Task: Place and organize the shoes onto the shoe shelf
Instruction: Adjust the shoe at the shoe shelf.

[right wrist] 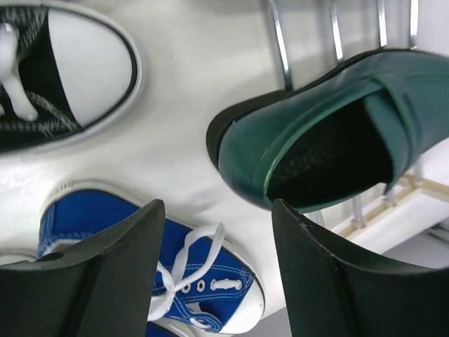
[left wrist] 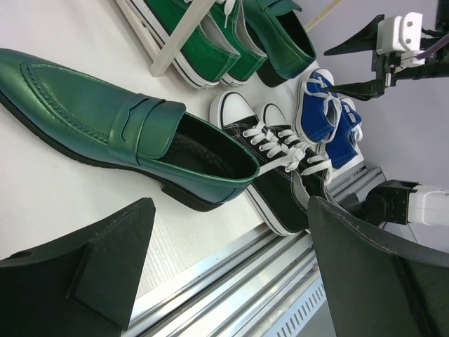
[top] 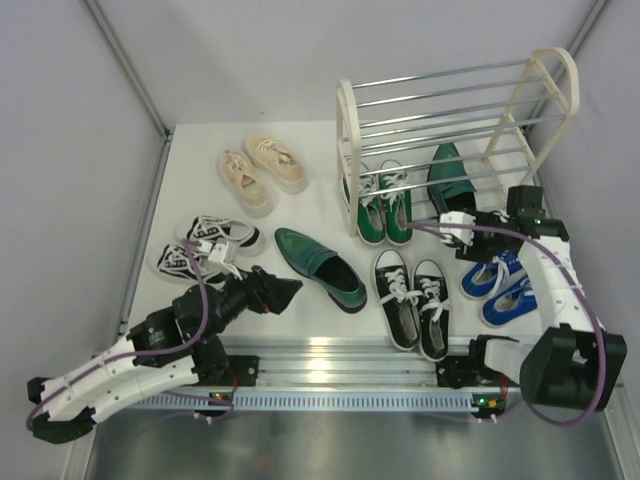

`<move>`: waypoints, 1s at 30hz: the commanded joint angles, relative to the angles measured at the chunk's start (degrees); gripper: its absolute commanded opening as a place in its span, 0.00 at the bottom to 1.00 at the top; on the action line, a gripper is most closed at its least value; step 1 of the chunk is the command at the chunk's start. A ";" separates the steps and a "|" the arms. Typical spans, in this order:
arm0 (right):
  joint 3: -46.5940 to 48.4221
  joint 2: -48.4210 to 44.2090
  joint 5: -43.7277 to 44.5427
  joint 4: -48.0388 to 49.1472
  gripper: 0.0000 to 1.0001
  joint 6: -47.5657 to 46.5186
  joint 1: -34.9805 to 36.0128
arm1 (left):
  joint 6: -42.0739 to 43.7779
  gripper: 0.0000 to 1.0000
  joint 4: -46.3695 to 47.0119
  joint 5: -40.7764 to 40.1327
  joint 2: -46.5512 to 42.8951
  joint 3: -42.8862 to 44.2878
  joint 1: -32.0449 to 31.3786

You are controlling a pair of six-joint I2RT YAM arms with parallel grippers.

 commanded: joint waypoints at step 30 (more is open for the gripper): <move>11.04 24.73 4.71 4.65 0.00 -16.73 1.37 | -0.48 0.95 1.02 -0.54 -1.50 -1.33 0.08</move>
